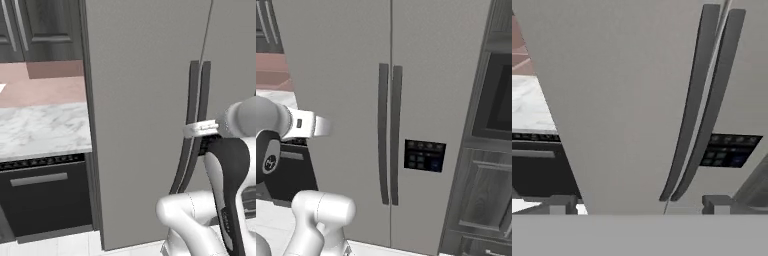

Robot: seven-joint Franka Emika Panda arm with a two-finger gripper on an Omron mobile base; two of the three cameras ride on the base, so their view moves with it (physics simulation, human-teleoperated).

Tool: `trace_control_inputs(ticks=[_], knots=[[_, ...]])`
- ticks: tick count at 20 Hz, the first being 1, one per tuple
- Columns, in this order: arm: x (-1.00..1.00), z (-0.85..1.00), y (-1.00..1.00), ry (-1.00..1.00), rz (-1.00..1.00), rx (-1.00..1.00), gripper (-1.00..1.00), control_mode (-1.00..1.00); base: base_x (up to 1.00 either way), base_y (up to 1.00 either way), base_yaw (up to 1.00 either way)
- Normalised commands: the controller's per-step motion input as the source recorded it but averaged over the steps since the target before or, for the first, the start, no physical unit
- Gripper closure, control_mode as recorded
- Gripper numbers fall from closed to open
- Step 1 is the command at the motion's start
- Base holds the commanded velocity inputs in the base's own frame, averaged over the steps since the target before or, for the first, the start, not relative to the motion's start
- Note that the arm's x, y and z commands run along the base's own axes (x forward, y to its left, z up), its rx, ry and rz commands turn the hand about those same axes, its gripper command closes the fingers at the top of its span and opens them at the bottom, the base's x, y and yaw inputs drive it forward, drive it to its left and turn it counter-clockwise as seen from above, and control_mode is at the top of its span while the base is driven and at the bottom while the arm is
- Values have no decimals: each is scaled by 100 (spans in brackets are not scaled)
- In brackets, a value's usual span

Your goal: Take the cupcake and donut from the fridge and place them on the empty tray on the dining counter.

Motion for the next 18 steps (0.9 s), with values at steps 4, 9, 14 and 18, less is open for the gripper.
trace_control_inputs(ticks=[4, 9, 14, 18], knots=[[0, 0, 0, 0, 0, 0, -100, 100, -100, -25, -3], [0, 0, 0, 0, 0, 0, -100, 100, -53, -27, -6], [0, 0, 0, 0, 0, 0, -100, 100, 22, -57, -3], [0, 0, 0, 0, 0, 0, -100, 100, 34, -43, 0]])
